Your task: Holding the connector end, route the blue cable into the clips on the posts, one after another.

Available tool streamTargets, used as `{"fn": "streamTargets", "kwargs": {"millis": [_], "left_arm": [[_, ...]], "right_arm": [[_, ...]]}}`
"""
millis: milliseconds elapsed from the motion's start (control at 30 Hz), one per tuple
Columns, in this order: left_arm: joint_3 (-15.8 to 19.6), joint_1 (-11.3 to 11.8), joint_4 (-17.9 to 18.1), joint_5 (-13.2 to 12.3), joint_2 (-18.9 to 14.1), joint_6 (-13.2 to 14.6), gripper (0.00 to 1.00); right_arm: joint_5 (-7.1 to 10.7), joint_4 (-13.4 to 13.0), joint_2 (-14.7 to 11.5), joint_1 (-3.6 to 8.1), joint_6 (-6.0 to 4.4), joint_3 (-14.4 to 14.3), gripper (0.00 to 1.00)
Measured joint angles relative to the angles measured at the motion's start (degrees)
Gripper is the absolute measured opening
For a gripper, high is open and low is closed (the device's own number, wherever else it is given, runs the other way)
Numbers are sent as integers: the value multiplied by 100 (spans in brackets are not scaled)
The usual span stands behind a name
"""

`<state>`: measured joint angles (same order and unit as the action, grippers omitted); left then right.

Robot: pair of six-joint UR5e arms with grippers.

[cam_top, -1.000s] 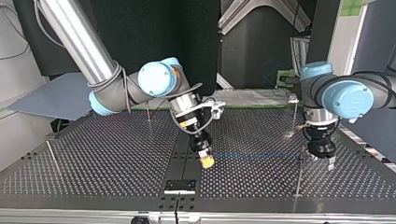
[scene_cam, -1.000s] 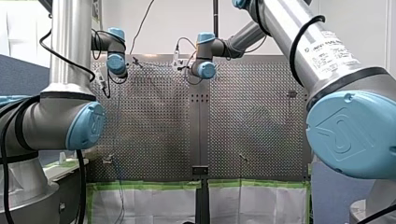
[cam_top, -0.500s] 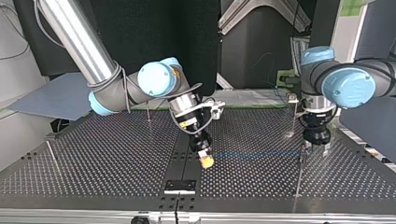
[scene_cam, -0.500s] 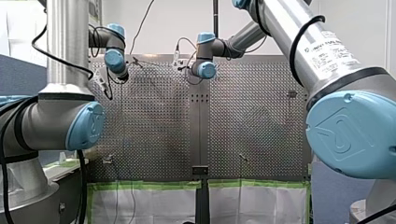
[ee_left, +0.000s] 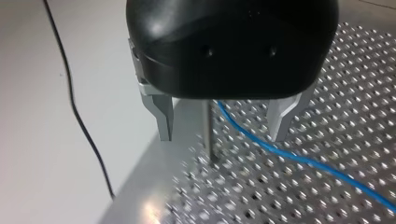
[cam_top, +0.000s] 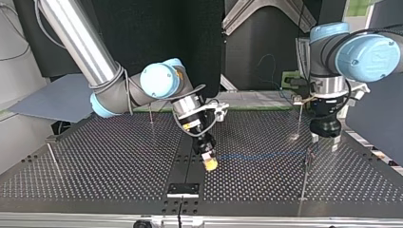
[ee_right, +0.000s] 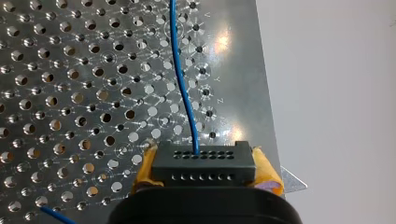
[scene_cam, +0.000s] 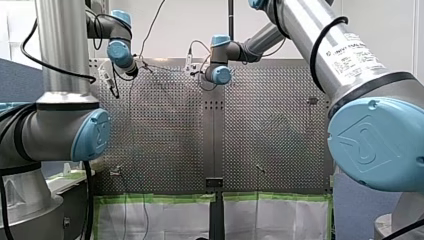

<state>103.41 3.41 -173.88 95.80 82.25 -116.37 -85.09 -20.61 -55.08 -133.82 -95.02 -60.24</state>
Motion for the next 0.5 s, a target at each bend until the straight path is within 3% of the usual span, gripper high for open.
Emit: {"fn": "streamTargets", "kwargs": {"millis": [500], "left_arm": [[2,-322,-92,58,-270,658,100]], "right_arm": [[-2,2,0,1,-16,0,0]]}}
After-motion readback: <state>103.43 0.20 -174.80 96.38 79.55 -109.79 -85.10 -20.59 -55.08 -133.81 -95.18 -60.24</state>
